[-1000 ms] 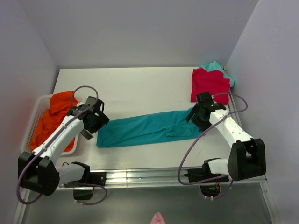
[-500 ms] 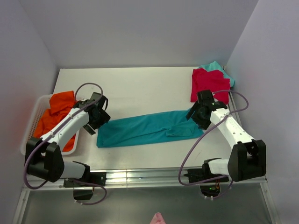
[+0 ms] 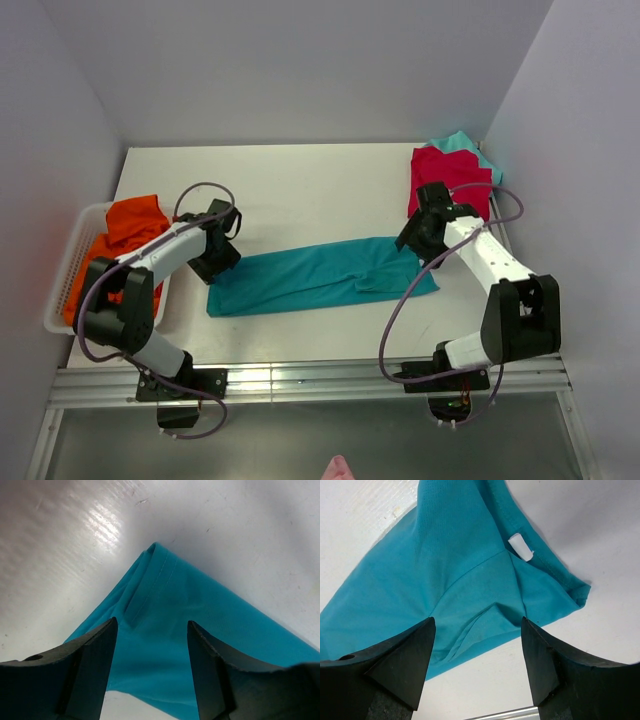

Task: Fold and stack the t-shirts
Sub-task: Fold the tshirt

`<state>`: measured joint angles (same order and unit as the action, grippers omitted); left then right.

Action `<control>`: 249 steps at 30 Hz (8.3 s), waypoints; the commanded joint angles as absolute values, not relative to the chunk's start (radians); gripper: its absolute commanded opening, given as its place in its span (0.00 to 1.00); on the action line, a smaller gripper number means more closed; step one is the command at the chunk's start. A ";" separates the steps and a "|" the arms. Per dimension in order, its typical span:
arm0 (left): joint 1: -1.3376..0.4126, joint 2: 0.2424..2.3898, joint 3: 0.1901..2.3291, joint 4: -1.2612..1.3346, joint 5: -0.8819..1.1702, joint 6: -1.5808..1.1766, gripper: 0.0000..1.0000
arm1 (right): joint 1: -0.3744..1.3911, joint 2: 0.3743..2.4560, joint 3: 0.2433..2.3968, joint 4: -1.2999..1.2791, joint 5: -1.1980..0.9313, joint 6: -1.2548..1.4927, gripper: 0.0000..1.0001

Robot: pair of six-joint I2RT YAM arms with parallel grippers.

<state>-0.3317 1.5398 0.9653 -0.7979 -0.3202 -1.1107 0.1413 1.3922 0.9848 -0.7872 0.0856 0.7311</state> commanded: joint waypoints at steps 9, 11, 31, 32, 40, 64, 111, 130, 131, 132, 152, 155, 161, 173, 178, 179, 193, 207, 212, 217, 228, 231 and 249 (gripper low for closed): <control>-0.337 1.629 0.954 -0.704 -0.345 -1.098 0.57 | 0.120 1.465 1.055 -0.792 0.118 0.707 0.76; -0.337 1.640 0.951 -0.698 -0.348 -1.097 0.55 | 0.115 1.476 1.057 -0.790 0.118 0.707 0.76; -0.337 1.620 1.107 -0.830 -0.417 -1.108 0.10 | 0.069 1.537 1.068 -0.773 0.126 0.692 0.75; -0.337 1.614 1.120 -0.842 -0.417 -1.106 0.10 | 0.069 1.539 1.066 -0.770 0.123 0.693 0.75; -0.321 1.696 1.180 -0.858 -0.397 -1.066 0.10 | 0.071 1.581 1.055 -0.730 0.064 0.719 0.68; -0.343 1.534 0.957 -0.862 -0.230 -1.089 0.31 | 0.133 2.254 1.791 -0.634 -0.134 0.795 0.00; -0.348 1.568 1.071 -0.790 -0.175 -0.948 0.51 | 0.626 1.465 0.983 -0.424 -0.336 0.857 0.92; -0.348 1.404 0.848 -0.779 -0.153 -0.933 0.49 | 0.873 1.853 1.178 -0.327 -0.301 0.919 0.72; -0.347 1.401 0.851 -0.782 -0.155 -0.930 0.49 | 0.879 1.864 1.178 -0.324 -0.298 0.926 0.60; -0.345 1.394 0.853 -0.791 -0.155 -0.927 0.49 | 0.880 1.868 1.178 -0.321 -0.296 0.931 0.54; -0.304 1.310 0.802 -0.752 -0.071 -0.911 0.46 | 0.874 1.737 1.005 -0.416 -0.163 0.902 0.00; -0.331 1.305 0.795 -0.755 -0.072 -0.923 0.45 | 0.859 1.692 0.971 -0.445 -0.135 0.893 0.00; -0.503 1.316 0.788 -0.710 -0.060 -0.998 0.45 | 0.842 1.625 0.976 -0.544 -0.078 0.867 0.37; -0.747 1.376 0.822 -0.673 -0.094 -1.104 0.44 | 0.842 1.528 0.994 -0.621 -0.032 0.854 0.70; -0.775 1.400 0.807 -0.658 -0.112 -1.115 0.45 | 0.842 1.520 0.953 -0.592 -0.055 0.862 0.66; -0.775 1.410 0.804 -0.655 -0.115 -1.117 0.45 | 0.842 1.520 0.948 -0.583 -0.058 0.865 0.66; -0.775 1.480 0.756 -0.614 -0.150 -1.118 0.46 | 0.844 1.600 0.963 -0.545 -0.086 0.856 0.61; -0.775 1.526 0.741 -0.568 -0.140 -1.103 0.31 | 0.853 1.712 1.008 -0.486 -0.141 0.865 0.45; -0.775 1.540 0.753 -0.571 -0.143 -1.095 0.18 | 0.862 1.736 1.000 -0.459 -0.164 0.870 0.33; -0.775 1.526 0.759 -0.575 -0.149 -1.091 0.02 | 0.864 1.740 0.988 -0.448 -0.180 0.859 0.00; -0.795 1.287 0.696 -0.669 -0.078 -1.124 0.00 | 0.862 1.369 0.758 -0.613 -0.040 0.822 0.00; -0.818 1.221 0.707 -0.722 -0.084 -1.155 0.00 | 0.864 1.274 0.752 -0.704 -0.002 0.821 0.00; -0.818 1.186 0.689 -0.730 0.023 -1.242 0.00 | 0.868 1.350 0.982 -0.755 -0.054 0.824 0.33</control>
